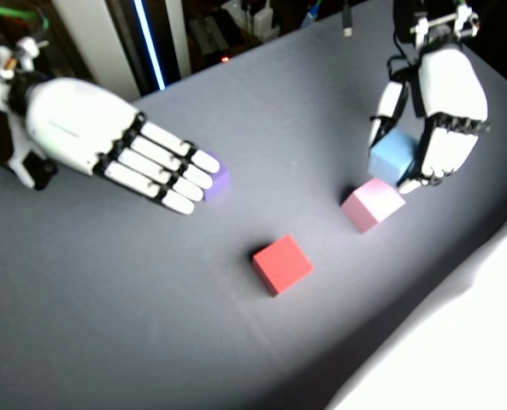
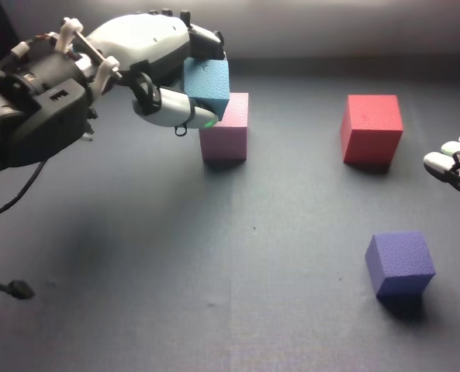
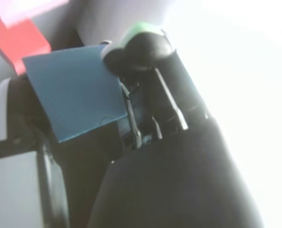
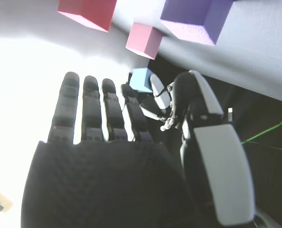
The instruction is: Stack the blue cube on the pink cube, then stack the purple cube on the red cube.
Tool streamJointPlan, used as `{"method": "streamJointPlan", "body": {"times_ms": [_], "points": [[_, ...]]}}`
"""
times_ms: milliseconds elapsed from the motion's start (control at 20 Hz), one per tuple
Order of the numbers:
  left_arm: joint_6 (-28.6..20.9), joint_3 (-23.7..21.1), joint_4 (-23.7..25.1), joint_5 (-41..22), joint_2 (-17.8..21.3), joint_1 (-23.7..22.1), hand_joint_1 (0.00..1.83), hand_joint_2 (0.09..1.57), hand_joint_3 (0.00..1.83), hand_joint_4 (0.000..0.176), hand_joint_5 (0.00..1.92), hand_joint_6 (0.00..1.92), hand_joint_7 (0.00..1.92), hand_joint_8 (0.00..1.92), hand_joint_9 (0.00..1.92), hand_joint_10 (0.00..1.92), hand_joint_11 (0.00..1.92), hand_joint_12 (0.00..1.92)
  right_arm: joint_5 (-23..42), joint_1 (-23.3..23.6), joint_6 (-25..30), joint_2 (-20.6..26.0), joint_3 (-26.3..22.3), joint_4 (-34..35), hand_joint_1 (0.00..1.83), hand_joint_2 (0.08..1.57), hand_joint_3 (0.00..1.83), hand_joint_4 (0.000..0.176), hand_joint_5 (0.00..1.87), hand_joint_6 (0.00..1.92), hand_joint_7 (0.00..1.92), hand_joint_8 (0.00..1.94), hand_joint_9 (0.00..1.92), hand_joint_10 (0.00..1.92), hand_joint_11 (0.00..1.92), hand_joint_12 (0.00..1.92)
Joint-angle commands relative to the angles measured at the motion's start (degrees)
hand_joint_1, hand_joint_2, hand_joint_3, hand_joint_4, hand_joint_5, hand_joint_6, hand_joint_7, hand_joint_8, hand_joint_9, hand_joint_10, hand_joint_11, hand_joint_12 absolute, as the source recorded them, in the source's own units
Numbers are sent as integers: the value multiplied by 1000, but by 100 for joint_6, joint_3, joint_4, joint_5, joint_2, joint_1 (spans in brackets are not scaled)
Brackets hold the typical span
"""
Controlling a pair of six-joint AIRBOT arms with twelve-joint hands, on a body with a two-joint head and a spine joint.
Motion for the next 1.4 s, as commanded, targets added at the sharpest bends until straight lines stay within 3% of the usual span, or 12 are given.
{"method": "streamJointPlan", "body": {"times_ms": [0, 350, 500, 550, 650, 700, 800, 850, 1050, 1200, 1250, 1350], "points": [[-4, 48, -102, -578, -20, -70, 1191, 1261, 1, 0, 762, 1114, 697, 1696, 650, 1904, 800, 1921, 664, 9, 18, 8, 21, -38, 649, 1366, 0, 0, 0, 0, 0, 0, 0, 0, 0, 0], [-10, 81, -258, -676, -92, -28, 1186, 1267, 3, 0, 783, 1101, 651, 1744, 549, 1918, 708, 1921, 653, -4, 30, -1, 24, -37, 713, 1357, 0, 0, 0, 0, 0, 0, 0, 0, 0, 0], [-9, 100, -236, -647, -154, -37, 1108, 1220, 0, 0, 791, 1274, 893, 1917, 1078, 1921, 1223, 1921, 653, -4, 34, -11, 31, -37, 694, 1358, 0, 0, 0, 0, 0, 0, 0, 0, 0, 0], [-9, 156, -235, -592, -217, -37, 1162, 1257, 15, 0, 700, 1395, 731, 1617, 929, 1921, 1094, 1921, 653, -4, 35, -13, 34, -37, 701, 1355, 0, 0, 0, 0, 0, 0, 0, 0, 0, 0], [-11, 213, -236, -535, -286, -34, 1160, 1280, 6, 0, 769, 1208, 605, 1733, 473, 1872, 607, 1921, 653, -4, 35, -19, 36, -37, 727, 1357, 0, 0, 0, 0, 0, 0, 0, 0, 0, 0], [-11, 227, -236, -502, -300, -33, 1089, 1258, 1, 0, 735, 1342, 302, 1292, 94, 1525, 121, 1921, 653, -4, 40, -22, 36, -37, 728, 1357, 0, 0, 0, 0, 0, 0, 0, 0, 0, 0], [-12, 287, -243, -441, -341, 1, 1069, 1263, 1, 0, 708, 1396, 206, 1063, 21, 1287, 17, 1921, 652, -9, 44, -27, 36, -37, 713, 1360, 0, 0, 0, 0, 0, 0, 0, 0, 0, 0], [-13, 317, -267, -412, -357, 29, 1151, 1276, 25, 0, 620, 1348, 630, 1518, 525, 1585, 553, 1921, 652, -14, 45, -30, 36, -37, 709, 1363, 0, 0, 0, 0, 0, 0, 0, 0, 0, 0], [-14, 347, -352, -377, -365, 111, 830, 1223, 0, 0, 222, 277, 336, 182, 254, 705, 70, 1642, 652, -22, 66, -30, 40, -37, 639, 1371, 3, 0, 0, 0, 0, 0, 0, 0, 0, 0], [-14, 332, -352, -405, -354, 139, 686, 1149, 0, 86, 129, 120, 167, 6, 38, 499, 0, 1460, 653, -27, 73, -30, 40, -36, 614, 1369, 2, 0, 0, 0, 0, 0, 0, 0, 0, 0], [-15, 310, -352, -432, -330, 151, 681, 1140, 0, 88, 112, 97, 120, 3, 16, 418, 0, 1391, 654, -27, 78, -30, 40, -36, 610, 1370, 2, 0, 0, 0, 0, 0, 0, 0, 0, 0], [-15, 245, -353, -537, -265, 182, 625, 1108, 0, 109, 41, 31, 11, 0, 0, 52, 0, 742, 655, -27, 89, -29, 37, -37, 579, 1374, 3, 0, 0, 0, 0, 0, 0, 0, 0, 0]]}}
